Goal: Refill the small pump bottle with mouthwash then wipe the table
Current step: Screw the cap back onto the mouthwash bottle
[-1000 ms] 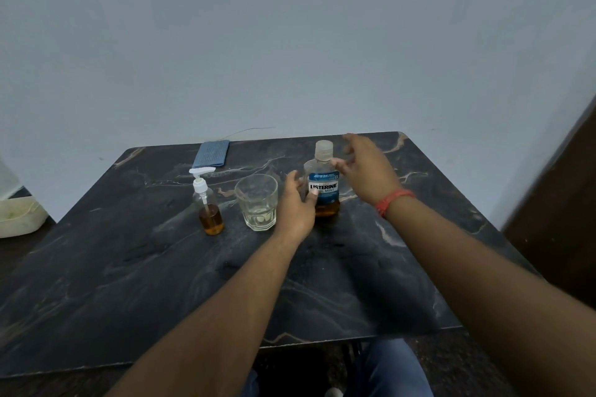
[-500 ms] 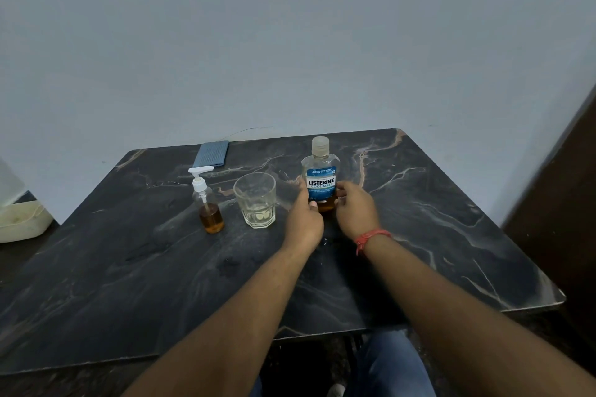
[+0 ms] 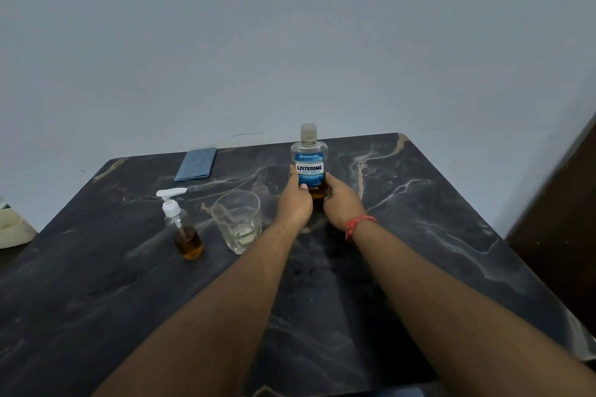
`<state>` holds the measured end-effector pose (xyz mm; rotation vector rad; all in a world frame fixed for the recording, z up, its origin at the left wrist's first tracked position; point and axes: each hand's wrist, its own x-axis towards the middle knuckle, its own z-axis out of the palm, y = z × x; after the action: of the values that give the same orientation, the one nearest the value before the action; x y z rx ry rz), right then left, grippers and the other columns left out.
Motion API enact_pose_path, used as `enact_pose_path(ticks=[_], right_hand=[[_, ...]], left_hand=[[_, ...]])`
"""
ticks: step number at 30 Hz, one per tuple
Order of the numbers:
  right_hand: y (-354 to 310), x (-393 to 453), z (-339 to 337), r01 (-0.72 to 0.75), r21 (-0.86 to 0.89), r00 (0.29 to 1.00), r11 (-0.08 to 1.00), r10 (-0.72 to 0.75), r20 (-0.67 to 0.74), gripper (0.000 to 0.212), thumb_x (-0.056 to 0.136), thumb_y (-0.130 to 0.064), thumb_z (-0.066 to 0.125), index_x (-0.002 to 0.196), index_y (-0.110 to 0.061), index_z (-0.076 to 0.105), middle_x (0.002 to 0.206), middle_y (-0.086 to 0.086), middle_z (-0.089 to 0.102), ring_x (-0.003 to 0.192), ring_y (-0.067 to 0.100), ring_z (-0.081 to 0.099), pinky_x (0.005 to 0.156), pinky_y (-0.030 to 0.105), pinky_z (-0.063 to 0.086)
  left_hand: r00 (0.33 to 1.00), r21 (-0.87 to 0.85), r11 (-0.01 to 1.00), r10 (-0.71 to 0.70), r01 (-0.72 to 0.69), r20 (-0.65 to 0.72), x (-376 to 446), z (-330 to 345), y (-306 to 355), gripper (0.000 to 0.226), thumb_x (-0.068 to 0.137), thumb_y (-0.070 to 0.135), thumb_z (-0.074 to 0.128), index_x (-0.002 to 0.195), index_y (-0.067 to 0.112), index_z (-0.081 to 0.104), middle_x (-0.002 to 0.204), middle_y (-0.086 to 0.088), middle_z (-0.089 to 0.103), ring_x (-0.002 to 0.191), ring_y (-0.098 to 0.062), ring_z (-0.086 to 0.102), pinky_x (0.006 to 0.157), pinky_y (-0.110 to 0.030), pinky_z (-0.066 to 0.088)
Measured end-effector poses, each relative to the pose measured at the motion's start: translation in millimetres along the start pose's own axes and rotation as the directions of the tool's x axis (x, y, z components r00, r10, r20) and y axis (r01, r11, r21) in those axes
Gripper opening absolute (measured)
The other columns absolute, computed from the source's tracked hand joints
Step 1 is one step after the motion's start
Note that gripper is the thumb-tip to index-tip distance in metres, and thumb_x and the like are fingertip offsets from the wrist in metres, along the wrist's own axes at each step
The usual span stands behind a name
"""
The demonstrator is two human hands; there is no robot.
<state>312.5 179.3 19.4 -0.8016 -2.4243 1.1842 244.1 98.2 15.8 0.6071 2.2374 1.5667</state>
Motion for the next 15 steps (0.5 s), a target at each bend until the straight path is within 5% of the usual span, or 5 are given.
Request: enact_pose_path(ticks=[15], right_hand=[[2.1,143.5,-1.1,-0.009,-0.024,0.995,1.0,0.011,0.094,0.072,0.088,0.004,0.042,0.153,-0.022,0.025,0.145,0.008,0.049,0.128,0.023,0.049,0.105,0.027,0.035]], left_hand=[[0.991,-0.129,0.99,-0.07,0.055,-0.115,139.4,28.6,10.5,0.058,0.106,0.01,0.028,0.159,0.029,0.013,0.163,-0.004,0.027,0.146,-0.022,0.031,0.12,-0.034,0.023]])
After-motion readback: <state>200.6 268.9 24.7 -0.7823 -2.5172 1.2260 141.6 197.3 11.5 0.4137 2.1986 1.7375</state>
